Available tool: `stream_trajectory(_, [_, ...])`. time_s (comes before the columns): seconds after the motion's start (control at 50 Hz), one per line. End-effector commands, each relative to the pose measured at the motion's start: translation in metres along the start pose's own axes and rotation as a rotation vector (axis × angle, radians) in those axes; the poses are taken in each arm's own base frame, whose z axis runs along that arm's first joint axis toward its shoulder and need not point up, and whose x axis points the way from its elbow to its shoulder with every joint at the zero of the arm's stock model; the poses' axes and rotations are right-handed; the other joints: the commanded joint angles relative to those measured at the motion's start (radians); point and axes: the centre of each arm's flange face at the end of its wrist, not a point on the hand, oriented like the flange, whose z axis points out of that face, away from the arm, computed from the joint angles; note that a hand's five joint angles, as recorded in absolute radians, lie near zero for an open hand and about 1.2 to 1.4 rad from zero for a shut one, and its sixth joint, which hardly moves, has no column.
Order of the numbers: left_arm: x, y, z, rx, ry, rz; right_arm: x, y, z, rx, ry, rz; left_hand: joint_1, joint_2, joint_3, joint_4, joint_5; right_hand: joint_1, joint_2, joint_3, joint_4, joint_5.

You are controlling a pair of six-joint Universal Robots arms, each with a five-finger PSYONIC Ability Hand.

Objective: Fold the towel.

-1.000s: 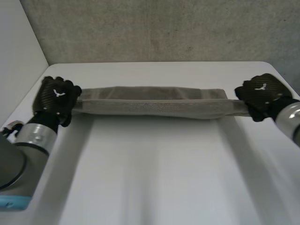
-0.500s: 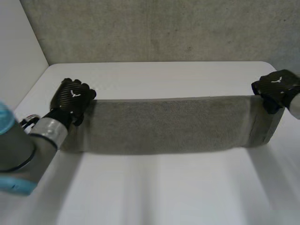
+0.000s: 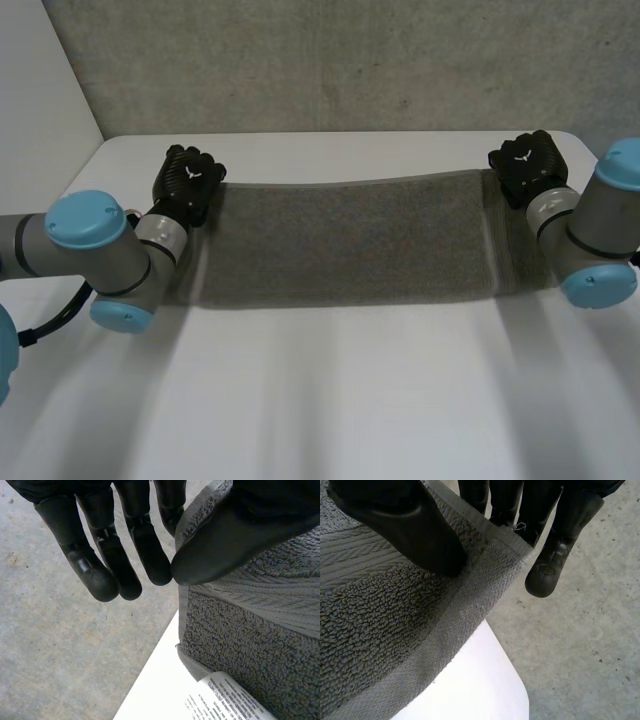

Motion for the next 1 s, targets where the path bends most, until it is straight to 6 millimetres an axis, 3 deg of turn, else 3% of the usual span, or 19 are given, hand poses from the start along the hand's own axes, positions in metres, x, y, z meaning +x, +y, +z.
stream_trajectory(0.02, [0.008,0.002,0.002,0.0,-0.019,-0.001,-0.013,0.013,0.007,-0.011,-0.004,-0.001,-0.93,-0.93,-0.957,-0.925,-1.119,-1.056,-1.05,-1.061,-1.058,-1.063])
stream_trajectory(0.04, [0.007,0.002,0.002,-0.009,-0.031,-0.002,-0.013,0.013,0.007,-0.016,0.002,-0.001,-1.35,-1.35,-1.377,-1.345,-1.539,-1.172,-1.166,-1.177,-1.174,-1.179])
stream_trajectory(0.16, [0.007,-0.002,-0.001,-0.033,-0.067,-0.012,-0.007,0.009,0.005,-0.029,0.034,0.007,-1.35,-1.35,-1.377,-1.345,-1.539,-1.172,-1.166,-1.177,-1.174,-1.179])
stream_trajectory(0.26, [0.001,-0.015,-0.007,-0.028,-0.086,-0.018,0.008,-0.007,-0.004,-0.01,0.058,0.056,-1.35,-1.35,-1.377,-1.345,-1.539,-1.172,-1.166,-1.177,-1.174,-1.179])
stream_trajectory(0.36, [-0.012,-0.035,-0.023,-0.019,-0.087,-0.097,0.041,-0.044,-0.029,0.049,0.094,0.179,-1.349,-1.35,-1.376,-1.345,-1.538,-1.172,-1.166,-1.177,-1.174,-1.179])
stream_trajectory(0.48, [-0.019,-0.046,-0.041,-0.025,-0.078,-0.207,0.046,-0.057,-0.055,0.033,0.052,0.224,-1.349,-1.35,-1.376,-1.345,-1.538,-1.172,-1.166,-1.177,-1.174,-1.179])
stream_trajectory(0.52, [-0.022,-0.049,-0.054,-0.033,-0.074,-0.272,0.039,-0.057,-0.073,-0.032,-0.03,0.245,-1.349,-1.35,-1.376,-1.345,-1.538,-1.172,-1.166,-1.177,-1.174,-1.179])
stream_trajectory(0.54, [-0.022,-0.049,-0.054,-0.033,-0.074,-0.272,0.039,-0.057,-0.073,-0.033,-0.03,0.245,-1.349,-1.35,-1.376,-1.345,-1.538,-1.172,-1.166,-1.177,-1.174,-1.179])
stream_trajectory(0.64, [-0.024,-0.062,-0.079,-0.039,-0.012,-0.37,0.023,-0.041,-0.101,-0.228,-0.205,0.316,-1.349,-1.35,-1.376,-1.345,-1.538,-1.054,-1.047,-1.058,-1.056,-1.06])
stream_trajectory(0.72, [-0.021,-0.063,-0.09,-0.07,0.029,-0.409,0.025,-0.025,-0.107,-0.296,-0.235,0.347,-1.349,-1.35,-1.376,-1.345,-1.538,-0.989,-0.982,-0.993,-0.991,-0.996])
stream_trajectory(0.82, [-0.019,-0.062,-0.1,-0.128,0.066,-0.48,0.026,-0.006,-0.106,-0.307,-0.266,0.381,-1.329,-1.329,-1.355,-1.324,-1.518,-0.868,-0.862,-0.873,-0.87,-0.875])
stream_trajectory(0.86, [-0.017,-0.062,-0.103,-0.156,0.08,-0.52,0.02,0.013,-0.101,-0.331,-0.29,0.404,-1.329,-1.329,-1.355,-1.324,-1.518,-0.821,-0.815,-0.826,-0.823,-0.828])
stream_trajectory(1.0, [-0.015,-0.059,-0.106,-0.172,0.086,-0.541,0.01,0.036,-0.091,-0.357,-0.295,0.406,-1.326,-1.326,-1.353,-1.321,-1.515,-0.772,-0.765,-0.776,-0.774,-0.778])
